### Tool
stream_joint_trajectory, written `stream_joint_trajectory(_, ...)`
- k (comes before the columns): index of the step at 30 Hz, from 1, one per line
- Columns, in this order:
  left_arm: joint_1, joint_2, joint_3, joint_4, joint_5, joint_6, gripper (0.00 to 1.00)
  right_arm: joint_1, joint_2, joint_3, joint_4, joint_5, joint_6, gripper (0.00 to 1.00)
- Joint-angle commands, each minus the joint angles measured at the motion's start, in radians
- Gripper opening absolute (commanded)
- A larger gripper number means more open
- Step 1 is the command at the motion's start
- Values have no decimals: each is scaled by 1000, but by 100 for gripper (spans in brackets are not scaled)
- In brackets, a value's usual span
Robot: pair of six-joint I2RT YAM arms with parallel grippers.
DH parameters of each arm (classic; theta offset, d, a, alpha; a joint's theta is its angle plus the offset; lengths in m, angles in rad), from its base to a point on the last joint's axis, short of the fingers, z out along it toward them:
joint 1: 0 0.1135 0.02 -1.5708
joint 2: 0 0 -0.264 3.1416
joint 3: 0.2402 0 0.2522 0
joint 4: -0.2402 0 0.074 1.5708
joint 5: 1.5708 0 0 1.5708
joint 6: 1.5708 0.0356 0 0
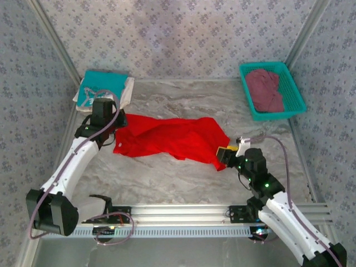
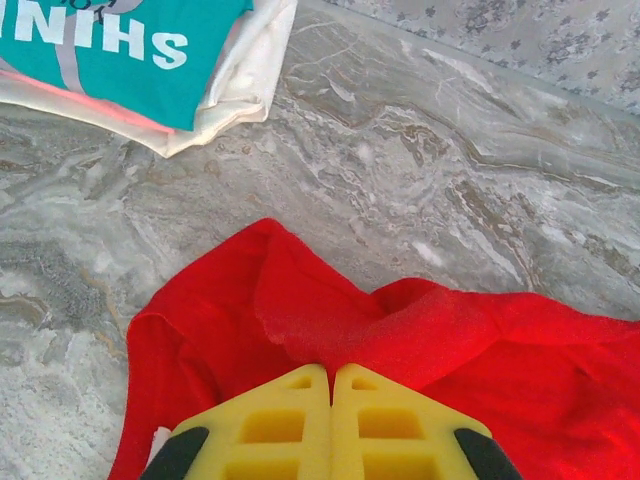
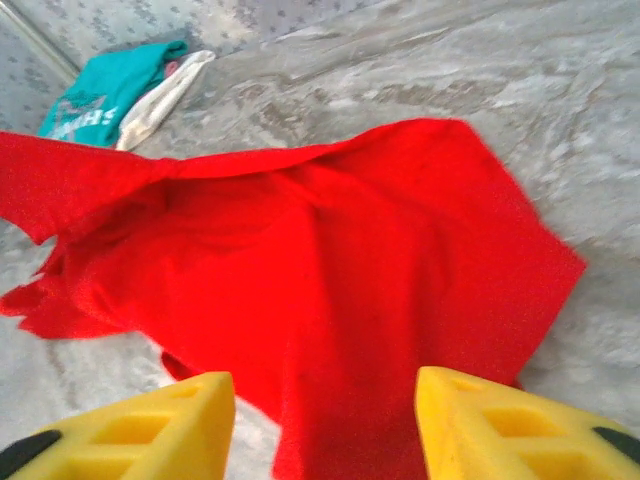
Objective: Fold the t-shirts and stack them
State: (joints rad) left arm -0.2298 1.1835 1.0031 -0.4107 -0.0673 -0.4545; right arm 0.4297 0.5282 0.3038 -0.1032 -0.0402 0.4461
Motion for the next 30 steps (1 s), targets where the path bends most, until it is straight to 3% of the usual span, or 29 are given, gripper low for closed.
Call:
stream_joint_trajectory(1, 12, 49, 34, 28, -27, 9, 0, -80, 153, 112, 24, 57, -7, 56)
stream_joint_trajectory(3, 15, 74, 43, 37, -22, 14, 0, -167, 329, 204, 54, -24, -6, 60)
stream_joint_trajectory(6, 22, 83, 35, 59, -20, 14, 0, -248, 616, 403, -90, -90, 58, 62)
stream_joint_trajectory(14, 56, 62, -19, 97, -5, 5, 0, -258, 1020, 651, -206, -58, 67, 64)
stream_joint_trajectory(25, 82, 12, -81, 108, -3, -7, 0, -235, 1222, 714, -240, -91, 113, 62)
stream_joint_trajectory(27, 86, 12, -83, 110, 6, -7, 0, -222, 1238, 706, -209, -100, 112, 56)
stream_joint_trajectory(30, 90, 2, -94, 120, 4, -8, 0, -214, 1245, 702, -165, -123, 112, 36)
